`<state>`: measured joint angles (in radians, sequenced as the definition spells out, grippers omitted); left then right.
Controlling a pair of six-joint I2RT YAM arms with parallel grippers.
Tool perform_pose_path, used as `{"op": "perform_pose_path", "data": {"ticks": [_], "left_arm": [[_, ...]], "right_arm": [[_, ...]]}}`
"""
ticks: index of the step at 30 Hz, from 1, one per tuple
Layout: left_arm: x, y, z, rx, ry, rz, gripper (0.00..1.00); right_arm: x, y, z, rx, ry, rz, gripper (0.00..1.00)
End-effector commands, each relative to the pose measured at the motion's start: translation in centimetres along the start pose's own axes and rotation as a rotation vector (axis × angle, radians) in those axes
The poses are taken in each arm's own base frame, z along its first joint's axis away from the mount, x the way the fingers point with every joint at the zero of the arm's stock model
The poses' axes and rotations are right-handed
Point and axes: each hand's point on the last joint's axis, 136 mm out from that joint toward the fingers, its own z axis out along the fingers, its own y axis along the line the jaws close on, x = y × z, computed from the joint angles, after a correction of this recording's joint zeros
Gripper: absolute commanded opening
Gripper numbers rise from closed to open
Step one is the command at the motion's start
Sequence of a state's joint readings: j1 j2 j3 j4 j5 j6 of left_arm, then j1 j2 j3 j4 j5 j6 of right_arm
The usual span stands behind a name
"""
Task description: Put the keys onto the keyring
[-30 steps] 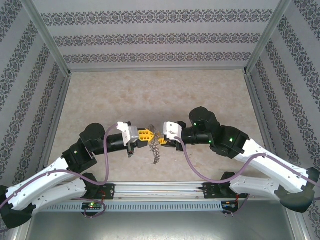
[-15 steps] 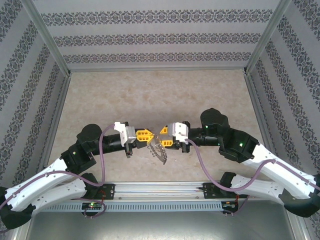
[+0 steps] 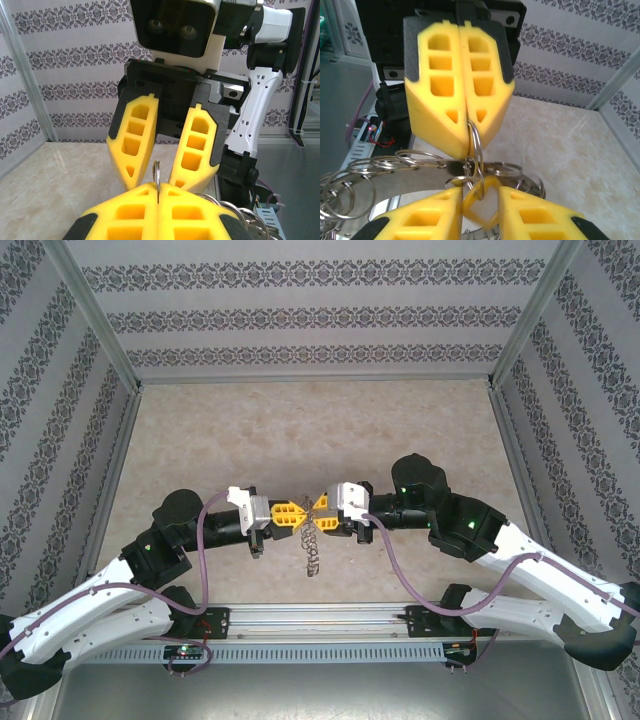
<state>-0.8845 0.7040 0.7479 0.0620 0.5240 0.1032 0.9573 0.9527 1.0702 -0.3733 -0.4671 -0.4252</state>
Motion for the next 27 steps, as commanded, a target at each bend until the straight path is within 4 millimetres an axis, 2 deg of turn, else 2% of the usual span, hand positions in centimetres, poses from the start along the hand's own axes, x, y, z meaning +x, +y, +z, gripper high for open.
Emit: {"op": "perform_pose_path", "data": {"ticks": [1, 4, 6, 13, 18, 20, 24, 27], "left_arm": [[-2.7, -0.7, -0.4, 0.027, -0.099, 0.041, 0.00], [-2.6, -0.7, -0.4, 0.027, -0.096, 0.041, 0.00], [-2.6, -0.8, -0.4, 0.028, -0.097, 0.043, 0.00], [-2.9, -0.8, -0.5, 0.030, -0.110, 0.049, 0.00], [-3.1, -1.0, -0.6, 0.040, -0.121, 0.051, 0.00], [-3.1, -1.1, -0.6, 0.044, -0.123, 0.051, 0.00], [-3.2, -1.2, -0.7, 0.045, -0.124, 0.052, 0.00], [-3.1, -1.2, -0.9, 0.041, -0.124, 0.056, 0.00]], "right_arm": [[-0.7, 0.5, 0.1, -0.040, -0.046, 0.001, 0.26], [-0.6, 1.0, 0.2, -0.071, -0.047, 0.009, 0.30], [-0.4, 0.9, 0.3, -0.064, -0.045, 0.015, 0.29], [0.4, 0.2, 0.6, -0.029, -0.012, 0.022, 0.07], [0.6, 0.0, 0.9, -0.021, 0.003, 0.032, 0.05], [0.7, -0.3, 1.0, -0.013, 0.010, 0.037, 0.08], [0.3, -0.2, 0.7, -0.013, -0.002, 0.033, 0.28], [-0.2, 0.4, 0.2, -0.026, -0.041, 0.022, 0.33]]}}
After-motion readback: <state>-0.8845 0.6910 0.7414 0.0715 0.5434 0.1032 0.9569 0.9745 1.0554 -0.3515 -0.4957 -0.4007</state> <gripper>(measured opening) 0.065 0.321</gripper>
